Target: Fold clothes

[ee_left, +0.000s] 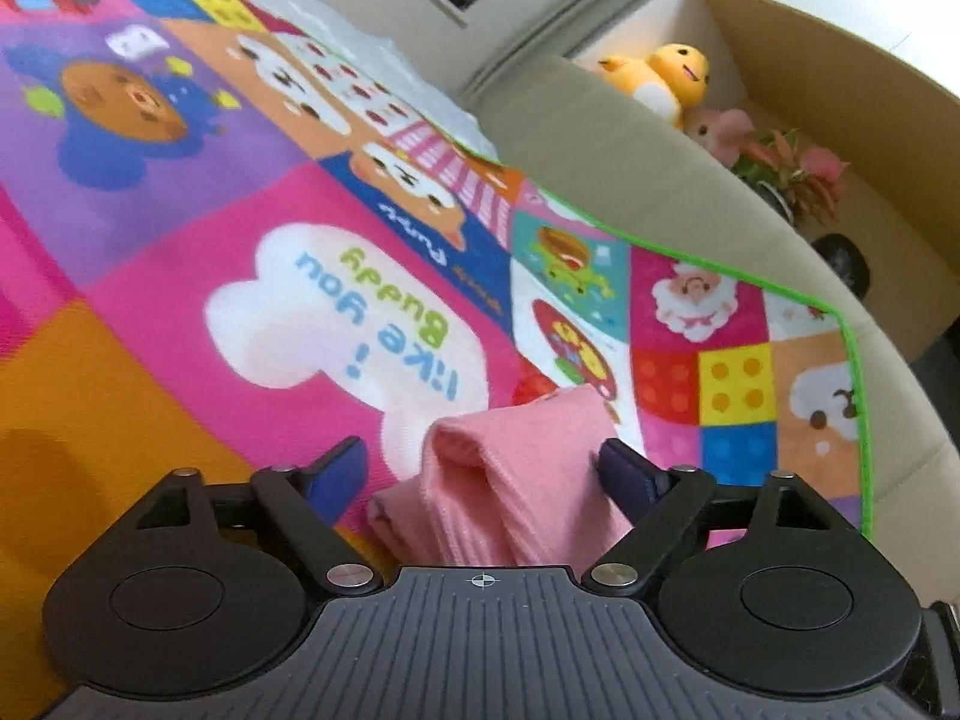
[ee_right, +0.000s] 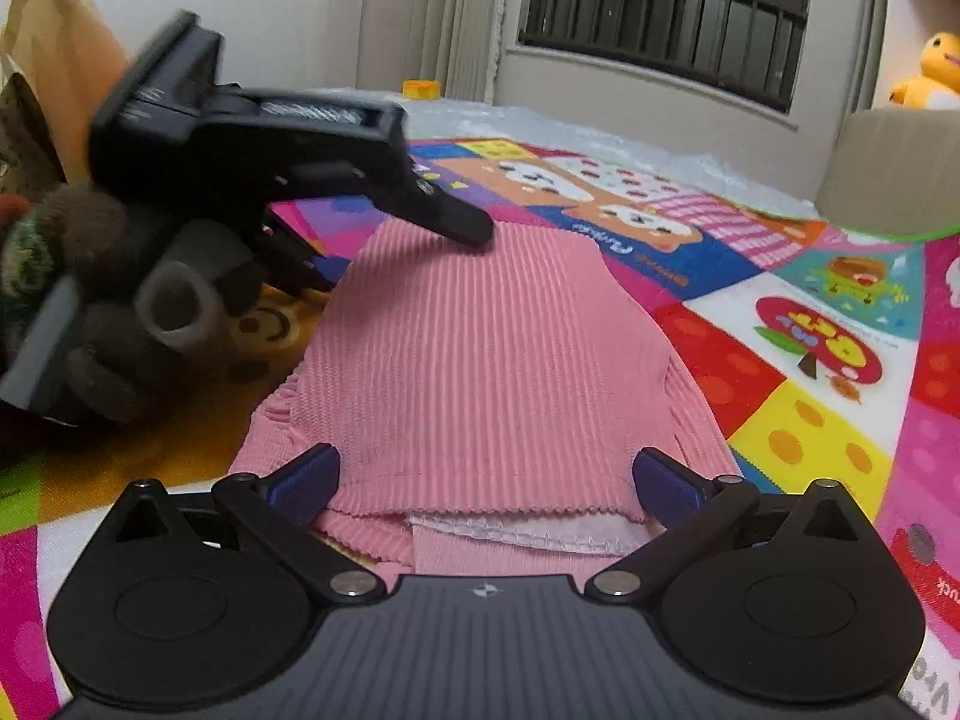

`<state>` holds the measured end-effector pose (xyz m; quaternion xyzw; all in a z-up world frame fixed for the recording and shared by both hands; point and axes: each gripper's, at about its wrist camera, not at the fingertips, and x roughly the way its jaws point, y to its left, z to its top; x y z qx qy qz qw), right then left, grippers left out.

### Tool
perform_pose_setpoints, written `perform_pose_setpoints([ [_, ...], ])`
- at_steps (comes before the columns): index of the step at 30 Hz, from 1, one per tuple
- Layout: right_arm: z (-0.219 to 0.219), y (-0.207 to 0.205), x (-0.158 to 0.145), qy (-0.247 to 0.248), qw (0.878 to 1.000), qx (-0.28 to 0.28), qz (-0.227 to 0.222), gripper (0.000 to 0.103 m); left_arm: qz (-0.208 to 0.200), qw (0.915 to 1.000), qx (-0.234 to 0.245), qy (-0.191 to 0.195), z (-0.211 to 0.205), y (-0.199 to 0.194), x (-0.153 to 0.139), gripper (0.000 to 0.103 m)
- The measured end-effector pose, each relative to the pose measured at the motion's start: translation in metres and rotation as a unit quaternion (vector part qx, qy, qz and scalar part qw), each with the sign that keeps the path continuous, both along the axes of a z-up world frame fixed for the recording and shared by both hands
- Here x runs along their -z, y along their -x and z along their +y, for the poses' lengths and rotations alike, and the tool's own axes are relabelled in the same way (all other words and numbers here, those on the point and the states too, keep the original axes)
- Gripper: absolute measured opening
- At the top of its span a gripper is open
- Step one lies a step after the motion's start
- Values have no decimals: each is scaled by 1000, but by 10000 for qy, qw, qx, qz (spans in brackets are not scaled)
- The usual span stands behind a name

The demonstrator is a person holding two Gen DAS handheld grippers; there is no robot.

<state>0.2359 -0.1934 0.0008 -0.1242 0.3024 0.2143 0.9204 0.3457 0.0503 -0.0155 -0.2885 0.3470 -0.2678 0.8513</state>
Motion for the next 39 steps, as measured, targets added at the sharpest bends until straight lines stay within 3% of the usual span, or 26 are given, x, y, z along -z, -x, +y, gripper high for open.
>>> perform_pose_setpoints([
  [5, -1, 0, 1, -45, 10000, 64, 18, 103, -230, 9969, -68, -754, -10, 27, -25, 95],
  [10, 0, 10, -3, 55, 9999, 40, -135, 103, -956, 9868, -44, -1304, -26, 55, -53, 95],
  [16, 2, 32, -30, 75, 9948, -155, -1002, 103, -1258, 9856, 344, -1072, -43, 54, -70, 95],
  [19, 3, 27, -32, -211, 9956, -367, -833, 103, -1035, 9885, 455, -1008, -53, 38, -59, 95],
  [23, 14, 6, 7, 129, 9992, -269, -259, 103, -471, 9925, 415, -1047, -58, 10, -22, 95],
  [26, 17, 3, 7, 203, 9990, -285, -287, 103, -544, 9909, 370, -1170, -55, 8, -9, 95],
  [28, 13, 0, 3, 149, 9991, -339, -201, 103, -500, 9931, 297, -1019, -47, 11, -12, 95],
  [30, 1, -3, -5, -58, 9992, -403, -48, 103, -460, 9949, 86, -896, -33, 22, -22, 95],
  [33, -39, -5, -28, -994, 9940, -389, 252, 103, -436, 9964, -94, -725, -12, 43, -30, 96],
  [35, -71, -11, -39, -1608, 9863, -69, 357, 103, -321, 9977, -129, -582, -3, 55, -30, 96],
  [39, -114, -46, -34, -2262, 9688, 866, 536, 102, -71, 9997, 48, -246, -4, 73, -27, 97],
])
